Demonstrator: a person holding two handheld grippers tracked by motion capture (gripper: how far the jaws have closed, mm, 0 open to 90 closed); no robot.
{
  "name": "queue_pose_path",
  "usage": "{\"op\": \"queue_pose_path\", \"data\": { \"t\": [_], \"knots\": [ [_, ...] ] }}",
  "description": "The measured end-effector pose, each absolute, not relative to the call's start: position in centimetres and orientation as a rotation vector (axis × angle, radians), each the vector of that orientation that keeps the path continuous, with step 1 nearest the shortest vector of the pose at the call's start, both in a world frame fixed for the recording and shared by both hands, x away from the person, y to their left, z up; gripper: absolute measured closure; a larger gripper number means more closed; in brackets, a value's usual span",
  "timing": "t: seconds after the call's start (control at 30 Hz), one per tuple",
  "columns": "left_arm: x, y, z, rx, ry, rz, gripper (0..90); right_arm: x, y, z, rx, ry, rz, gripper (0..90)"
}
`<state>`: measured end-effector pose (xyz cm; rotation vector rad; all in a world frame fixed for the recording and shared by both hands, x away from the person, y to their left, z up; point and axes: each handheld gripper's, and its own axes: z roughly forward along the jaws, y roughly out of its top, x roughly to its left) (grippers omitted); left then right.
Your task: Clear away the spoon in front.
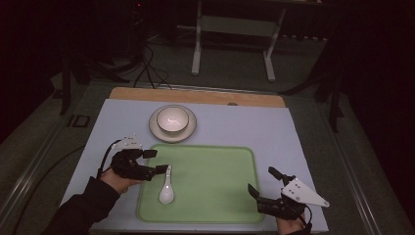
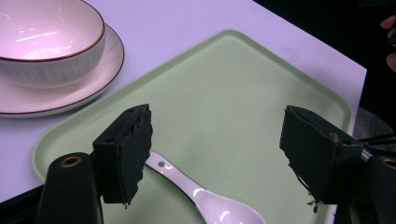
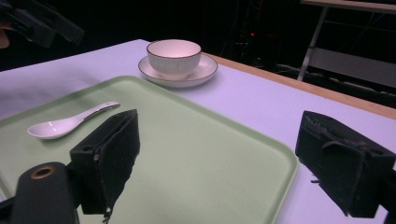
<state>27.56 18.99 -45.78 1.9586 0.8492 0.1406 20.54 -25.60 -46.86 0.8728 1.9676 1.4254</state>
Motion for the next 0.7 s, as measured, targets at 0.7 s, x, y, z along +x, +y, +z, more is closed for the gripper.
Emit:
{"op": "queue_pose_path", "data": {
  "t": [0.7],
  "knots": [
    [24.8,20.3,-47.6,1.950,0.796,0.113,2.9,20.5,-25.5,-46.9,0.869,1.967,1.423,13.5]
  ]
}}
